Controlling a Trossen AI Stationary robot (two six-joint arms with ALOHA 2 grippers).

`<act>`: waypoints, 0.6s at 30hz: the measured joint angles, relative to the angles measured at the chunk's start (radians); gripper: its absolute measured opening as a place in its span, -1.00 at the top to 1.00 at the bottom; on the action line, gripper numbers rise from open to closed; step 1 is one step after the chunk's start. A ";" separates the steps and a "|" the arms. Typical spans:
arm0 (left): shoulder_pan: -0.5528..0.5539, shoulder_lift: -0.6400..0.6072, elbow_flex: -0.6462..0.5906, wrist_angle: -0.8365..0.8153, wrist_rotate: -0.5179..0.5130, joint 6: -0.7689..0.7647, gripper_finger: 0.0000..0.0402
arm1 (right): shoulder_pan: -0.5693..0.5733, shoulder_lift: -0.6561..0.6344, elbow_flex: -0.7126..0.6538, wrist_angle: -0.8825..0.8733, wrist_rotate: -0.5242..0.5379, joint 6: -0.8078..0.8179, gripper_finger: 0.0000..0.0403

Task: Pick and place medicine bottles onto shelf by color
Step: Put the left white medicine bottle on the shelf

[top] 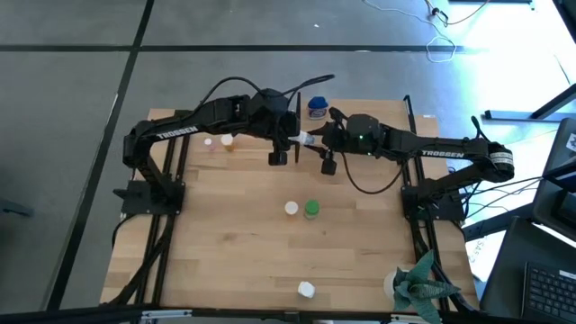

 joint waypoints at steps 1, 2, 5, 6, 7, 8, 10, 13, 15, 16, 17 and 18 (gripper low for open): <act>0.000 0.000 0.000 0.000 0.000 0.000 0.25 | 0.000 0.000 0.000 0.000 0.000 0.000 0.17; 0.000 0.000 0.000 0.000 0.000 0.000 0.25 | 0.000 0.000 0.000 0.000 -0.001 0.001 0.18; 0.000 0.000 0.000 0.000 0.001 -0.001 0.25 | 0.000 0.000 0.000 0.000 -0.001 0.003 0.19; 0.000 0.000 0.000 0.000 0.001 -0.003 0.25 | 0.000 0.000 0.000 0.000 -0.002 0.003 0.18; 0.000 0.000 0.000 0.000 -0.001 -0.009 0.25 | 0.000 0.000 0.000 0.000 -0.002 0.003 0.18; 0.000 0.000 0.000 0.000 -0.007 -0.017 0.24 | 0.000 0.000 0.000 0.001 -0.003 0.003 0.18; -0.001 0.000 0.000 0.001 -0.024 -0.022 0.18 | 0.000 0.000 0.000 0.002 -0.003 0.002 0.18; -0.001 0.000 0.000 0.006 -0.036 -0.025 0.07 | 0.000 0.000 0.000 0.006 -0.003 0.006 0.18; -0.001 0.001 0.001 0.010 -0.042 -0.021 0.01 | 0.000 0.000 0.000 0.010 -0.003 0.009 0.18; -0.001 0.001 0.001 0.011 -0.042 -0.022 0.00 | 0.000 0.000 0.000 0.011 -0.003 0.011 0.18; -0.003 0.001 0.001 0.010 -0.042 -0.022 -0.01 | 0.000 0.000 0.000 0.010 -0.003 0.011 0.18; -0.006 0.001 0.001 0.010 -0.043 -0.022 -0.02 | 0.000 0.000 0.000 0.010 -0.004 0.012 0.18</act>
